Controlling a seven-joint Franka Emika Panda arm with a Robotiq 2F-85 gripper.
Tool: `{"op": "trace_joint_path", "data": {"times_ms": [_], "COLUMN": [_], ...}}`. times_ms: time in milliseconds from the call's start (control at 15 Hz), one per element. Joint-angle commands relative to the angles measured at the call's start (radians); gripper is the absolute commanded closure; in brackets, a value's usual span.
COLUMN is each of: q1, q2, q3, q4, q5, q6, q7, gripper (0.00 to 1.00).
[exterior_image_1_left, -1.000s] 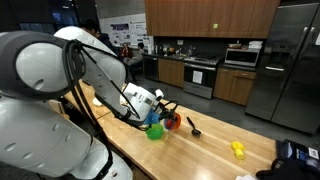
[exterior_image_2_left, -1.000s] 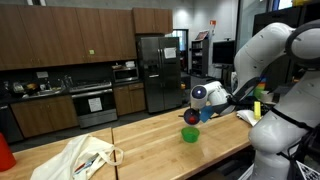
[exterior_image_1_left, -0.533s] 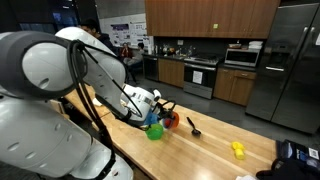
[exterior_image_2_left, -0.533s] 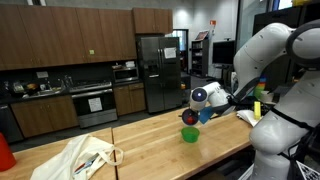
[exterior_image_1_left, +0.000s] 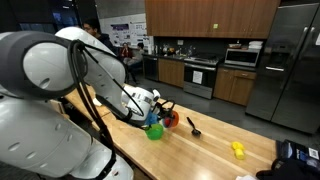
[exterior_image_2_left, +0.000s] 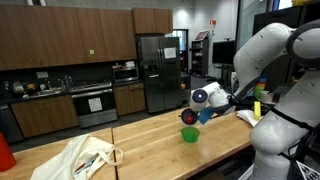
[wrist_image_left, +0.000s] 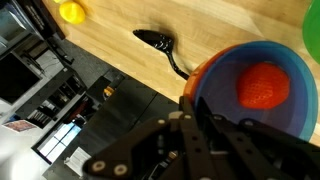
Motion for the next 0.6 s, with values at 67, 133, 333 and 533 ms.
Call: {"op": "trace_joint_path", "data": {"times_ms": [67, 133, 333, 533], "q1": [0.005, 0.005, 0.001, -0.006], "q2": [-0.013, -0.012, -0.010, -0.003], "q3": [-0.007, -0.006, -0.005, -0.003], "q4": [0.000, 0.001, 0.001, 0.000], "q5": [-0.060, -0.068, -0.106, -0.139], "q6": [0.016, 0.017, 0.024, 0.025], "q7": [0.044, 0.051, 0.076, 0.104], "gripper": [0.98, 0.98, 0.98, 0.98]}}
